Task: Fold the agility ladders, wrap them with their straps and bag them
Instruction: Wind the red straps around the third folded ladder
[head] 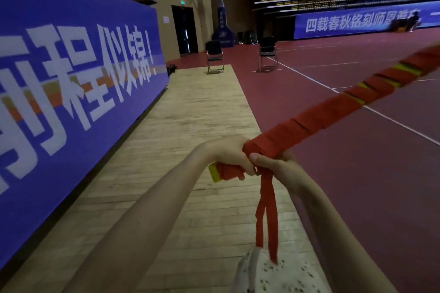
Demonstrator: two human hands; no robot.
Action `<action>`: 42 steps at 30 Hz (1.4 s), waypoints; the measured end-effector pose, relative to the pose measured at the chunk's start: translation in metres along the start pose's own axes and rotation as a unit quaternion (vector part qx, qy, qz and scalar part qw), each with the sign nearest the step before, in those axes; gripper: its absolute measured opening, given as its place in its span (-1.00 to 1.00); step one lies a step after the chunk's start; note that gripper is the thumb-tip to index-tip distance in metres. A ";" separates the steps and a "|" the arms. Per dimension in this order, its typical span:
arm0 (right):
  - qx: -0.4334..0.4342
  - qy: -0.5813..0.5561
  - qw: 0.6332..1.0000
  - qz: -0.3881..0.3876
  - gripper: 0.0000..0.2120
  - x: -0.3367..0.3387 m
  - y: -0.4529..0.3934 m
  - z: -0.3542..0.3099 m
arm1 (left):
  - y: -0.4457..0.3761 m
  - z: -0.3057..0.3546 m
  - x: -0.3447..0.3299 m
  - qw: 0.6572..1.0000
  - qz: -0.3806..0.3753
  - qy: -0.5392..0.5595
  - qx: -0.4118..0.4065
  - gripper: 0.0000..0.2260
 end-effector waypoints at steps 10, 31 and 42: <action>-0.095 0.069 0.990 0.082 -0.61 0.005 -0.003 0.014 | 0.009 -0.008 -0.033 0.967 0.244 0.017 -0.069 -0.80; 0.073 0.270 0.959 0.044 -0.84 0.022 -0.016 0.012 | 0.015 -0.018 -0.027 0.931 0.352 0.073 -0.061 -0.67; 0.059 0.313 0.947 0.037 -0.85 0.024 -0.021 0.002 | 0.019 -0.005 -0.008 0.927 0.368 0.031 -0.065 -0.72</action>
Point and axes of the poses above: each hand's wrist, its own y-axis away from the middle knuckle, its own x-axis out of the back of the hand, z = x × y, the point moved 3 cm from there along -y, towards the middle knuckle, and after that the axes turned 9 degrees about -x, right-handed, at the moved point
